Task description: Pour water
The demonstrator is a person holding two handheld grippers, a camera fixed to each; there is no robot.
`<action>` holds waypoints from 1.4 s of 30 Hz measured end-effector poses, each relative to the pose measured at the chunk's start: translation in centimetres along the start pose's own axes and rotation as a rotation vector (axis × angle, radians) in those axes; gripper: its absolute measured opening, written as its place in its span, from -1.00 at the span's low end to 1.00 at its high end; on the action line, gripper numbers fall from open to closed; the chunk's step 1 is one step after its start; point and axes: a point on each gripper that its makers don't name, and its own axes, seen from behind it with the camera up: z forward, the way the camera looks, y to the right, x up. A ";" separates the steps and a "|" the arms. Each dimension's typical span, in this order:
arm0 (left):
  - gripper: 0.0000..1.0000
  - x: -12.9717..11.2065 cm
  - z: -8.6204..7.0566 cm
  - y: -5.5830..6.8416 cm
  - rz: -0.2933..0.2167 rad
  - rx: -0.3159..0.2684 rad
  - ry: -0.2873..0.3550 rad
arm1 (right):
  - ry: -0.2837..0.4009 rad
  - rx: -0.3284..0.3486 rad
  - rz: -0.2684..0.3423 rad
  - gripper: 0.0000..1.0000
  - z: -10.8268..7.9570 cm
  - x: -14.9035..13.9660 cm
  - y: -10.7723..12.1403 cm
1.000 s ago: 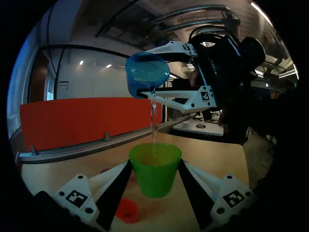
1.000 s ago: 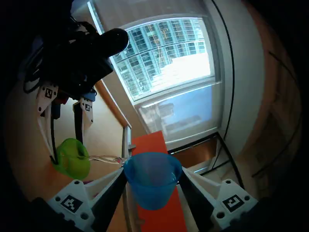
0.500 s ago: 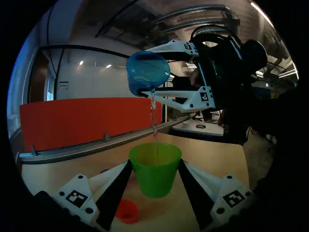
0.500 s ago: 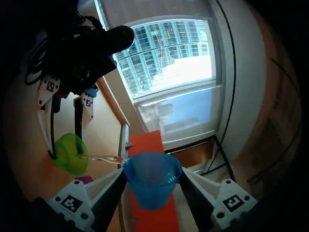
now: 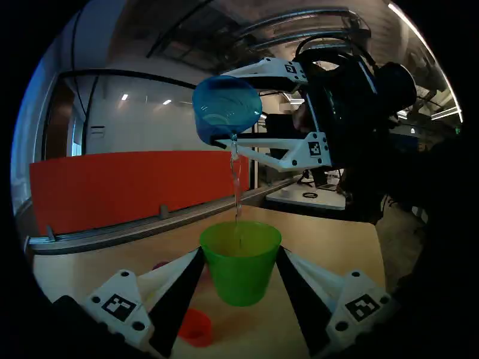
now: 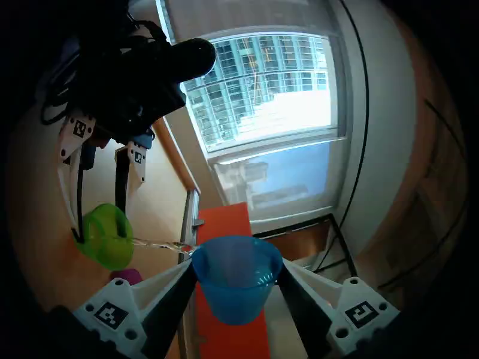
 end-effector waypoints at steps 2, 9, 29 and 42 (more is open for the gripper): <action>0.69 0.0 0.0 0.0 0.000 0.000 0.000 | 0.000 -0.001 -0.006 0.80 0.0 0.0 0.0; 0.69 0.2 0.1 0.0 0.000 0.001 0.004 | -0.004 -0.006 -0.032 0.80 0.1 -0.1 0.2; 0.69 0.4 0.2 0.0 -0.001 0.003 0.010 | -0.009 -0.023 -0.092 0.80 0.1 0.2 0.9; 0.69 0.6 0.3 0.1 -0.006 0.001 0.017 | -0.017 -0.032 -0.151 0.80 0.3 0.3 1.1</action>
